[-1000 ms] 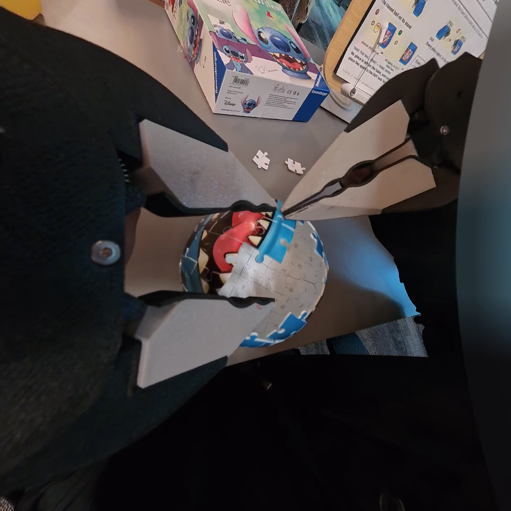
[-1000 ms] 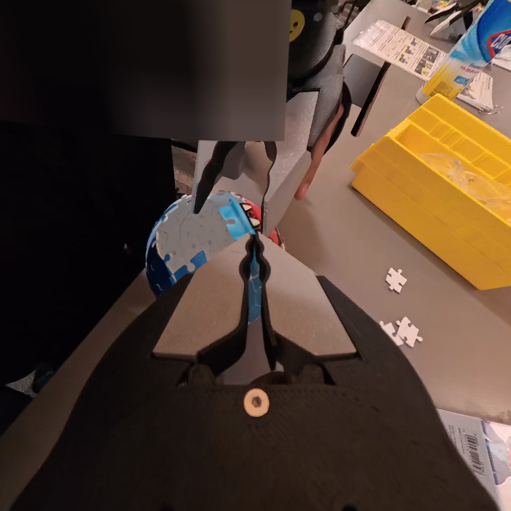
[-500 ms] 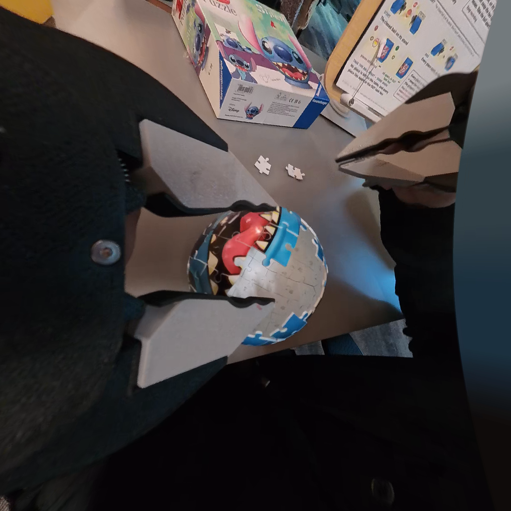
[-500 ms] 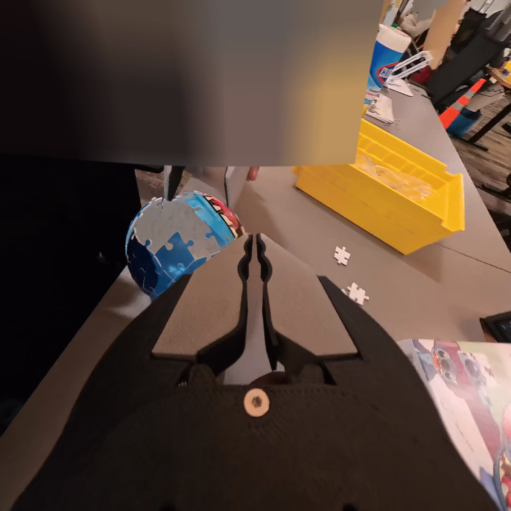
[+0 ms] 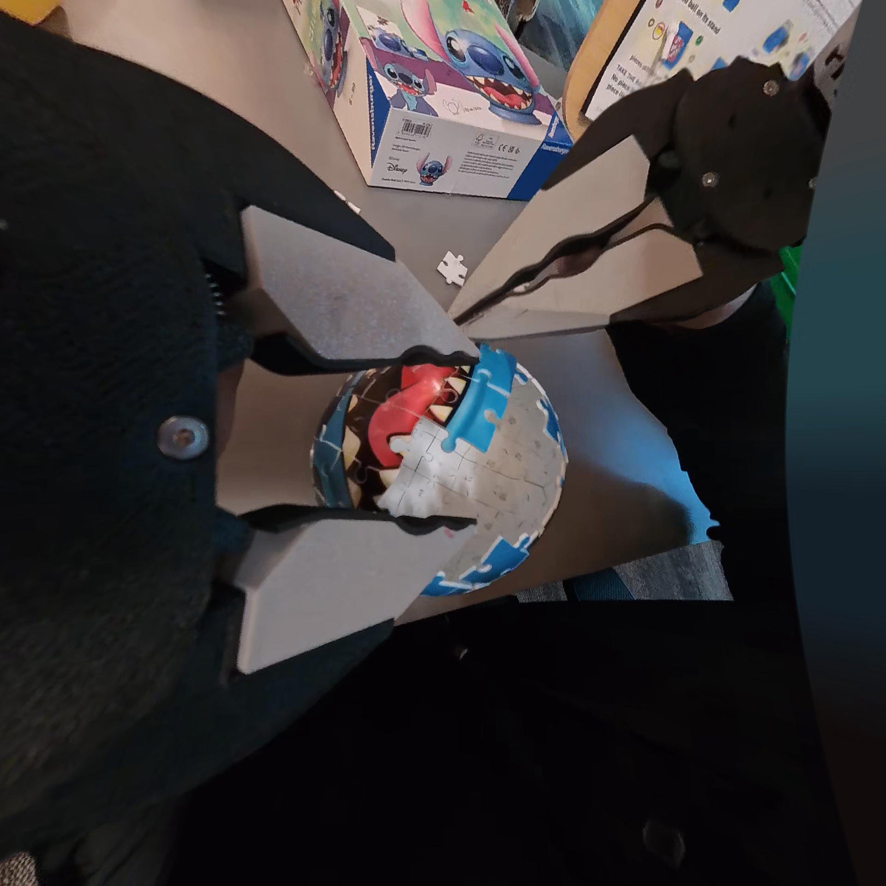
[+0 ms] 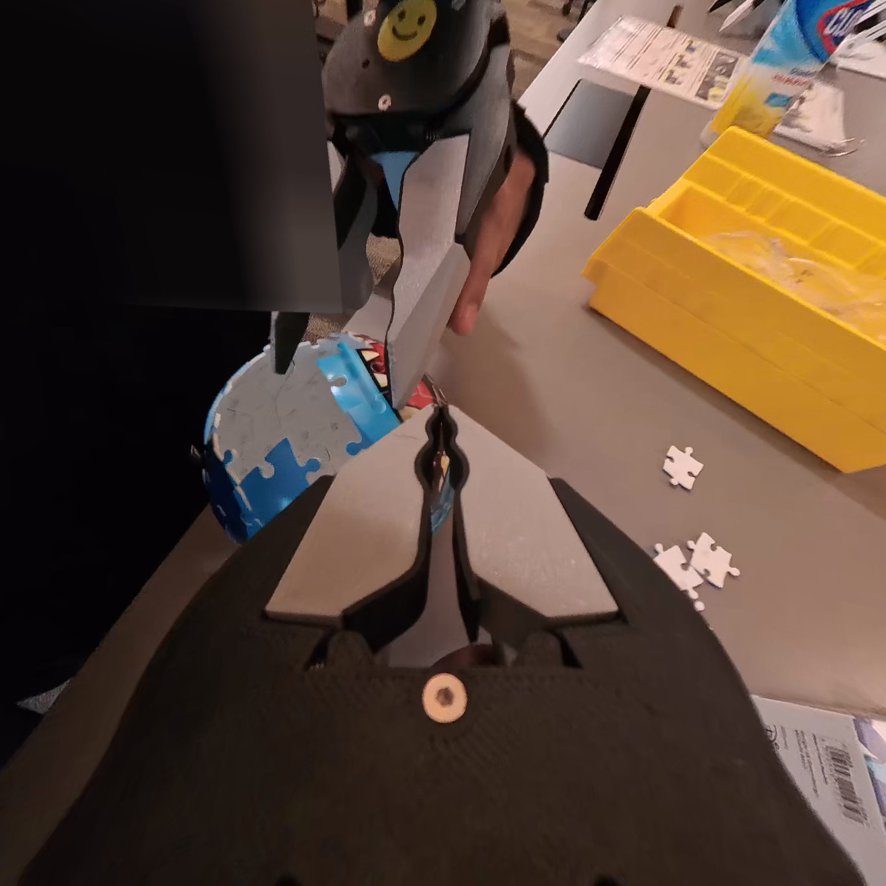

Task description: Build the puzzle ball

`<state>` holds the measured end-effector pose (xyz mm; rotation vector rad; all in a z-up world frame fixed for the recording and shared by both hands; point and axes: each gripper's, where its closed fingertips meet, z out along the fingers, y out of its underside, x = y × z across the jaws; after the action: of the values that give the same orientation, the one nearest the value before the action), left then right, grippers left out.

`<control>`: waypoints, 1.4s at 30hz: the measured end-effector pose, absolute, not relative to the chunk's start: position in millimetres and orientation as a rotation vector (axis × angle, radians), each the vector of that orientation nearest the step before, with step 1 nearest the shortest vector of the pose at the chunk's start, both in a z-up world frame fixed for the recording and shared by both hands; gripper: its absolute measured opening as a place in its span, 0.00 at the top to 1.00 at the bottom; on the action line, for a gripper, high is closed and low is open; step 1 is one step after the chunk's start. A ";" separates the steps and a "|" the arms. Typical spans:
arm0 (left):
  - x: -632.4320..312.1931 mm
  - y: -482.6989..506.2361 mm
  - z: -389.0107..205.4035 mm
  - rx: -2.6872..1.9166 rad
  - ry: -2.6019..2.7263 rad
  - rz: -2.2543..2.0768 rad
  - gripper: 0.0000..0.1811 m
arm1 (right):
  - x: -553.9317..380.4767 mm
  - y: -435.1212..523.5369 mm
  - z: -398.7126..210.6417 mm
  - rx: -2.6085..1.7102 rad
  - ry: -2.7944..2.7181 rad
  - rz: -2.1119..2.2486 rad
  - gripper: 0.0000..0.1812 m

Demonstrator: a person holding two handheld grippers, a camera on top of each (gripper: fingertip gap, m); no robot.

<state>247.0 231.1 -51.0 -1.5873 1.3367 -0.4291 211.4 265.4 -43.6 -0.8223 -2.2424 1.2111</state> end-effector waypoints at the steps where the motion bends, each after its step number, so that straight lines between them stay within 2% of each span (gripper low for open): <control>1: 246.3 230.9 -50.9 -1.588 1.337 -0.429 0.67 | 211.7 264.0 -46.5 -0.818 -2.259 1.211 1.00; 36: 245.4 232.0 -50.4 -1.576 1.331 -0.417 0.67 | 214.7 265.8 -49.3 -0.811 -2.243 1.183 1.00; 42: 233.0 231.7 -39.1 -1.563 1.261 -0.451 0.67 | 216.9 286.6 -31.2 -0.845 -2.133 1.164 1.00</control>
<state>233.0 231.7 -39.1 -1.5631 1.2612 -0.4509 216.9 286.6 -31.2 -0.8449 -2.1329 1.1642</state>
